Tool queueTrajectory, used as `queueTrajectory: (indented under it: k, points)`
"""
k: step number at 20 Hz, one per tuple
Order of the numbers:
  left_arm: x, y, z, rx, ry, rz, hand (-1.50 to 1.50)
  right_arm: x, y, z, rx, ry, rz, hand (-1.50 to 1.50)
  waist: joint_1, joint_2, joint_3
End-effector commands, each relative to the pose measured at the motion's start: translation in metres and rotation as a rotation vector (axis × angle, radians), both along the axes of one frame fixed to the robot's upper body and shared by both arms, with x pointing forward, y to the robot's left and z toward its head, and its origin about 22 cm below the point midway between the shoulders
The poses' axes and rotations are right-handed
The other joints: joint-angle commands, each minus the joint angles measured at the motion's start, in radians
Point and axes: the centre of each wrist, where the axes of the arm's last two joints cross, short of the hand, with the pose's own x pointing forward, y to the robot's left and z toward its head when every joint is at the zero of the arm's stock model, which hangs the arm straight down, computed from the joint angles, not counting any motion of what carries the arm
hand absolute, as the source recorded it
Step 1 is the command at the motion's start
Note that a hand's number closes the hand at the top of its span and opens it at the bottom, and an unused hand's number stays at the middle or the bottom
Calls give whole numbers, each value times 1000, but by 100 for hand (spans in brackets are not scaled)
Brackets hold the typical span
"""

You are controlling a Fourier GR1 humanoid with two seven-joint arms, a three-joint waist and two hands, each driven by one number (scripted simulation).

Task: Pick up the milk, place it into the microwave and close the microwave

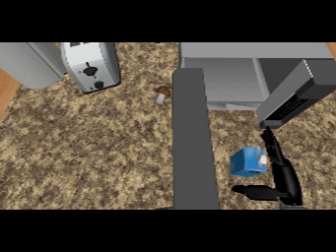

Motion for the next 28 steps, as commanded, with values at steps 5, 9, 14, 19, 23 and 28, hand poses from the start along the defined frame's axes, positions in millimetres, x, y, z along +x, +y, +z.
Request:
queueTrajectory:
  k: [5,9,14,19,23,28]
  points:
    - [-6,7,21,11,3,0,-150,3,-7,-31,11,-7,26,150,2,0,0]
    - [-1,-4,-4,-6,-3,-17,-150,21,13,-31,-34,-33,128,150,3,1,0]
    - [-6,10,10,-5,2,-1,-150,13,21,-34,-55,-149,111,150,-1,-1,0]
    - [4,-4,-5,10,12,-1,-150,36,7,-30,4,-177,55,150,1,2,0]
    - [0,0,0,-6,-7,8,-150,42,-30,-26,11,-179,-79,150,9,6,2]
    - [0,7,-3,-15,1,1,-150,56,-22,-12,94,-156,89,150,-3,0,0]
